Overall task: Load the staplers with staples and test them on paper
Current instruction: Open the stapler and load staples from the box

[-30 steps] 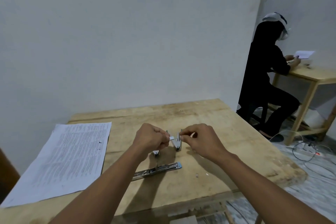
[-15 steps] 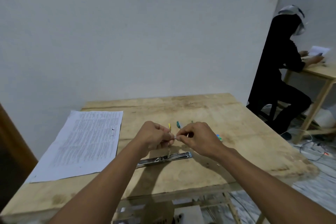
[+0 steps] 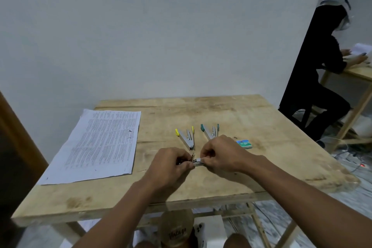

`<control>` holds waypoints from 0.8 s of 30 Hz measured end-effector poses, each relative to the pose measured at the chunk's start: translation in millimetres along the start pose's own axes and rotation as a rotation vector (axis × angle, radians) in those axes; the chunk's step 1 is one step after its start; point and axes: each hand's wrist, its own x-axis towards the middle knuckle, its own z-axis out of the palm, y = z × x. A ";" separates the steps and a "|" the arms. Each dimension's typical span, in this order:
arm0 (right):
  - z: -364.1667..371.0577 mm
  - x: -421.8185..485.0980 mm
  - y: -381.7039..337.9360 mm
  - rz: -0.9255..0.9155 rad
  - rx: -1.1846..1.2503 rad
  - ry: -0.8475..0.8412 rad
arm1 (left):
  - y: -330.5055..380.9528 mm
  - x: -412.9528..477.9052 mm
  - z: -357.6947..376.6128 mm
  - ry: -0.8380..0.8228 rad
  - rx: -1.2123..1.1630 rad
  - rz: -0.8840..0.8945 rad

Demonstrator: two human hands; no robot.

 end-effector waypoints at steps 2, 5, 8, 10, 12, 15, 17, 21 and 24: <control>0.1 1.6 -0.7 0.000 -0.002 -0.002 | -1.7 0.0 1.6 0.009 -0.007 0.007; -0.1 4.3 -1.8 0.003 -0.004 -0.011 | -3.8 0.8 4.8 0.032 0.005 0.002; -0.5 6.6 -2.9 0.012 -0.014 -0.013 | -6.1 2.9 6.9 0.042 0.000 -0.023; -1.1 7.7 -4.1 0.010 -0.025 -0.020 | -7.7 4.3 7.7 0.036 0.002 -0.036; -1.4 8.4 -5.4 0.004 -0.032 -0.027 | -9.2 5.3 7.9 0.034 0.002 -0.042; -1.8 10.3 -6.6 -0.005 -0.053 -0.024 | -10.8 6.2 8.6 0.041 0.005 -0.047; -1.7 10.3 -6.4 -0.006 -0.052 -0.027 | -11.2 6.7 8.8 0.035 0.001 -0.049; -2.3 9.9 -6.3 -0.015 -0.066 -0.035 | -11.2 7.1 8.5 0.020 -0.012 -0.052; -2.2 10.4 -6.7 -0.027 -0.079 -0.037 | -11.9 7.5 7.8 0.022 -0.003 -0.054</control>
